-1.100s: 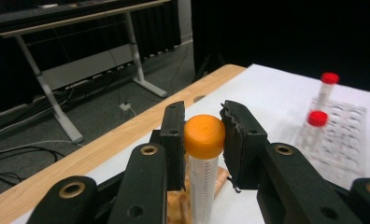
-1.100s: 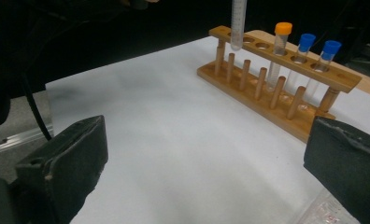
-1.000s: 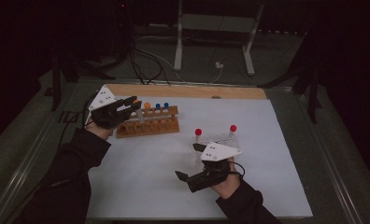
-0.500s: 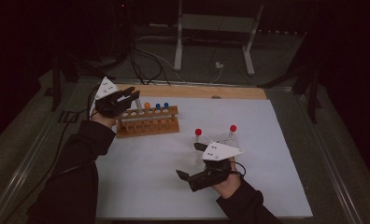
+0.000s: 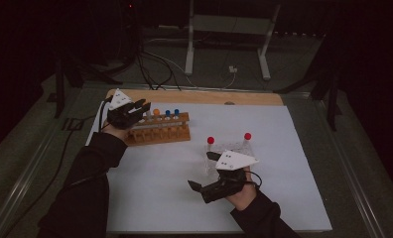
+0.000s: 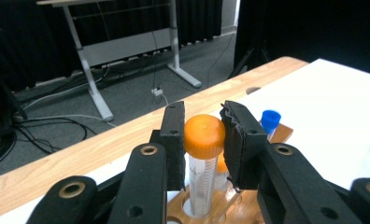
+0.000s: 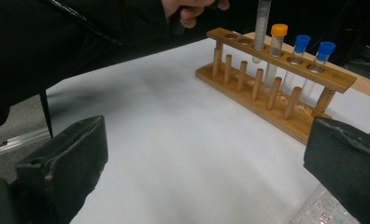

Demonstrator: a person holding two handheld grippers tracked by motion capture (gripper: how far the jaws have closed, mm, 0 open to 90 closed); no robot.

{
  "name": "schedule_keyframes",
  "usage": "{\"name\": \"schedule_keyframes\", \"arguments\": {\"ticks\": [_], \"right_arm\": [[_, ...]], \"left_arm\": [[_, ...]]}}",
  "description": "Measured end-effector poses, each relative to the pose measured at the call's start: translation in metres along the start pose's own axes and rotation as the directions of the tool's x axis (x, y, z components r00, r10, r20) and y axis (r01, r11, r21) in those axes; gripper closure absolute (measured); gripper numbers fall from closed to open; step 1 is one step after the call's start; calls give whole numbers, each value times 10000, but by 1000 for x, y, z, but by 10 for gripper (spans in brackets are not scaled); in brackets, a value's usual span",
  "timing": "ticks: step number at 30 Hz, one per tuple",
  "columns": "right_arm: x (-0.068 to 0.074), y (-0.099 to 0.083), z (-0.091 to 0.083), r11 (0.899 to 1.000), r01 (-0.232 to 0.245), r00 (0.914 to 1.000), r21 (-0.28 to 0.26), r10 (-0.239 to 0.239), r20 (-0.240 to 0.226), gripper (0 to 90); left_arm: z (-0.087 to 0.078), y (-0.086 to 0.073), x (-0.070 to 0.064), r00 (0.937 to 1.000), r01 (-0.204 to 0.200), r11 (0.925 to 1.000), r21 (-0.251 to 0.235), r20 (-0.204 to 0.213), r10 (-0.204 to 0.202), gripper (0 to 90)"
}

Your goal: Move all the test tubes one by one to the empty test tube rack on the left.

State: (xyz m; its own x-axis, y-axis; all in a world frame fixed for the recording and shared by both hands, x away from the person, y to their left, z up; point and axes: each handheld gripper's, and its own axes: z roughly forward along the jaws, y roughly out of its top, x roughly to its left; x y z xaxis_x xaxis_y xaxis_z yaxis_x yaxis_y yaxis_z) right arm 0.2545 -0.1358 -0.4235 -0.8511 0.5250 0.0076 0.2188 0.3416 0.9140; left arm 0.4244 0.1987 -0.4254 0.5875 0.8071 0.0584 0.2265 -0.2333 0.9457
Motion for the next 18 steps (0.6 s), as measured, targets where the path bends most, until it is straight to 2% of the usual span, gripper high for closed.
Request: {"name": "schedule_keyframes", "arguments": {"ticks": [7, 18], "right_arm": [[-1, -1, 0, 10000, -76, 10000, -18, 76, -32, 0], [-2, -1, -1, 10000, -89, 9999, -10, 89, -51, 0]], "left_arm": [[7, -11, -1, 10000, -22, 9995, 317, -21, 22, 720], [14, -18, -4, 9999, -101, 9967, 809, -83, 108, 720]]}}
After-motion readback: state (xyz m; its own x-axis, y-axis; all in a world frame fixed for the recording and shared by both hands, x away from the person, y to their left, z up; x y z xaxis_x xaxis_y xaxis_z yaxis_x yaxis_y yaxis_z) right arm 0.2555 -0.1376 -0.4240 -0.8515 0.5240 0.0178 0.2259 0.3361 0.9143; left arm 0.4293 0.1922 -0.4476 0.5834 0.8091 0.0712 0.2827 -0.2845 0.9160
